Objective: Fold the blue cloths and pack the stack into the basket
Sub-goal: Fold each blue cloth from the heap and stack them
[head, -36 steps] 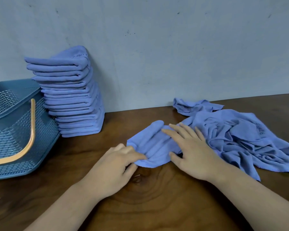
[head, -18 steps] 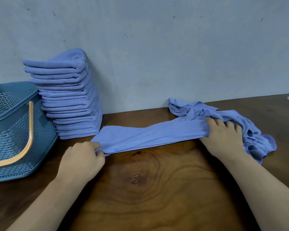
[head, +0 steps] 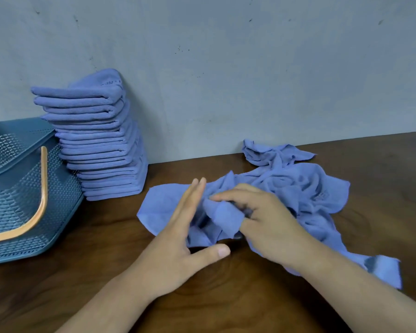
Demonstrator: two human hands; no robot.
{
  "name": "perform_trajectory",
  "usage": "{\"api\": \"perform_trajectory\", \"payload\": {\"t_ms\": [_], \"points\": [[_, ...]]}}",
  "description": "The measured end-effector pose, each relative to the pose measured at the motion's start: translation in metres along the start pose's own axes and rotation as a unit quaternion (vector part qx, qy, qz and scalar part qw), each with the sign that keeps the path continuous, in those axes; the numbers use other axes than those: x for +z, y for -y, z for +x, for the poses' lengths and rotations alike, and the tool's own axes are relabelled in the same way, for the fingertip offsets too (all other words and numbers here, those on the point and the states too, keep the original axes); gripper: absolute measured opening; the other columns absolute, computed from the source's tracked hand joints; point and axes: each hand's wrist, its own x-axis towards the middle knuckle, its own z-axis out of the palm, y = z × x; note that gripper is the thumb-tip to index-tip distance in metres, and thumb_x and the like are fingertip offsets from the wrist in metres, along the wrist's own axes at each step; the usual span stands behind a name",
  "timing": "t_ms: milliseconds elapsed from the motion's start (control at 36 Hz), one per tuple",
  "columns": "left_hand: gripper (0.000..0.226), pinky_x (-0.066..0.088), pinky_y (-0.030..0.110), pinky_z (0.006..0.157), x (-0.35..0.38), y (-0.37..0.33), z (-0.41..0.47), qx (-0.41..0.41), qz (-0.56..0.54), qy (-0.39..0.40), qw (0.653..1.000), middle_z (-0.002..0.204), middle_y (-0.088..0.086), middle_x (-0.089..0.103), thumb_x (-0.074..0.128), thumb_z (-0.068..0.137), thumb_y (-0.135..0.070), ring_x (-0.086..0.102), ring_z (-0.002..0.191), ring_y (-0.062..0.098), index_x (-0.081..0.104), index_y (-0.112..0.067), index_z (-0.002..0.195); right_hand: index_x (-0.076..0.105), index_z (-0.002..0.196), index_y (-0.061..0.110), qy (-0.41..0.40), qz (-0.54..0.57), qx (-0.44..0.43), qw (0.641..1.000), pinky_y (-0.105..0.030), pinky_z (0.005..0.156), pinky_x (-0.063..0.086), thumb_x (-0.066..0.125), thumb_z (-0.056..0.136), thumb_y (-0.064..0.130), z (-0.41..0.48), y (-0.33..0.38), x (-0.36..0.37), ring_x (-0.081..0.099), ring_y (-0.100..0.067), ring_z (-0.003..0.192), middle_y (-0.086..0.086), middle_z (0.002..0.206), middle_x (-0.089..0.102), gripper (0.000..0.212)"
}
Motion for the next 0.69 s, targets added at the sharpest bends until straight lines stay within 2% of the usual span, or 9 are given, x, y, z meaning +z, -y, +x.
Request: {"api": "perform_trajectory", "payload": {"t_ms": [56, 111, 167, 222, 306, 389, 500, 611, 694], "points": [[0.087, 0.03, 0.01, 0.118, 0.0, 0.005, 0.002, -0.007, -0.014, -0.001, 1.0, 0.159, -0.04, 0.033, 0.064, 0.094, -0.056, 0.032, 0.147, -0.014, 0.005, -0.069, 0.156, 0.065, 0.138, 0.039, 0.044, 0.08, 0.021, 0.996, -0.03, 0.103, 0.054, 0.06, 0.102, -0.001, -0.001, -0.001, 0.001, 0.064, -0.007, 0.124, 0.017, 0.13, 0.064, 0.054], [0.07, 0.05, 0.031, 0.104, 0.0, 0.013, 0.004, -0.034, 0.016, -0.018, 0.999, 0.122, -0.016, 0.069, 0.055, 0.1, -0.057, 0.065, 0.111, 0.005, 0.011, -0.076, 0.151, 0.059, 0.143, 0.037, 0.076, 0.089, 0.034, 0.993, -0.027, 0.114, 0.047, 0.055, 0.103, -0.005, -0.001, -0.004, -0.002, 0.058, -0.003, 0.133, 0.019, 0.139, 0.062, 0.058], [0.063, 0.052, 0.043, 0.09, -0.002, 0.02, 0.006, -0.052, 0.033, -0.026, 0.998, 0.093, 0.002, 0.064, 0.054, 0.102, -0.055, 0.063, 0.088, 0.022, 0.019, -0.074, 0.151, 0.058, 0.142, 0.037, 0.088, 0.067, 0.044, 0.993, -0.024, 0.115, 0.044, 0.054, 0.101, -0.007, 0.0, -0.009, -0.005, 0.055, 0.002, 0.134, 0.023, 0.139, 0.061, 0.06], [0.049, 0.055, 0.037, 0.094, -0.004, 0.024, 0.007, -0.043, 0.035, 0.001, 0.998, 0.103, -0.005, 0.07, 0.056, 0.106, -0.046, 0.066, 0.099, 0.013, 0.042, -0.058, 0.151, 0.058, 0.14, 0.039, 0.072, 0.028, 0.058, 0.995, -0.02, 0.112, 0.044, 0.056, 0.098, -0.006, 0.002, -0.016, -0.009, 0.052, 0.008, 0.134, 0.026, 0.138, 0.06, 0.061], [0.019, 0.051, 0.031, 0.08, -0.006, 0.019, 0.008, -0.03, 0.09, 0.03, 0.995, 0.086, -0.001, 0.062, 0.055, 0.108, -0.027, 0.06, 0.085, 0.014, 0.071, -0.019, 0.111, 0.052, 0.145, 0.046, 0.052, -0.124, 0.046, 0.99, -0.012, 0.108, 0.038, 0.063, 0.102, 0.018, 0.006, -0.034, -0.02, 0.043, 0.013, 0.135, 0.03, 0.142, 0.053, 0.052], [0.022, 0.037, 0.029, 0.06, -0.011, 0.016, 0.006, -0.069, 0.091, 0.022, 0.993, 0.066, 0.007, 0.048, 0.055, 0.103, -0.018, 0.042, 0.059, 0.011, 0.064, -0.009, 0.085, 0.049, 0.147, 0.045, 0.03, -0.243, 0.065, 0.967, -0.027, 0.111, 0.039, 0.049, 0.106, 0.053, 0.01, -0.053, -0.038, 0.048, 0.0, 0.13, 0.024, 0.141, 0.055, 0.041], [0.037, 0.033, 0.029, 0.053, -0.02, 0.02, 0.005, -0.095, 0.143, -0.033, 0.985, 0.052, -0.003, 0.042, 0.058, 0.097, -0.024, 0.041, 0.051, 0.01, 0.046, -0.011, 0.065, 0.055, 0.143, 0.043, -0.052, -0.448, 0.077, 0.889, -0.042, 0.115, 0.027, 0.028, 0.103, 0.068, 0.014, -0.082, -0.067, 0.052, -0.014, 0.132, 0.016, 0.14, 0.062, 0.055], [0.025, 0.035, 0.035, 0.052, -0.039, 0.028, 0.004, -0.128, 0.243, -0.104, 0.956, 0.05, -0.004, 0.042, 0.047, 0.083, -0.037, 0.042, 0.051, 0.017, 0.044, -0.019, 0.067, 0.049, 0.146, 0.049, -0.036, -0.5, 0.223, 0.836, -0.057, 0.113, 0.032, 0.051, 0.098, 0.066, 0.007, -0.101, -0.103, 0.039, -0.02, 0.145, 0.016, 0.156, 0.045, 0.051], [0.034, 0.032, 0.032, 0.054, -0.052, 0.035, 0.003, -0.189, 0.278, -0.161, 0.928, 0.054, -0.001, 0.048, 0.053, 0.092, -0.027, 0.049, 0.057, 0.018, 0.044, -0.017, 0.061, 0.064, 0.134, 0.041, -0.118, -0.545, 0.241, 0.795, -0.064, 0.112, 0.032, 0.065, 0.096, 0.047, 0.003, -0.107, -0.114, 0.043, -0.025, 0.142, 0.01, 0.147, 0.056, 0.038]]}}
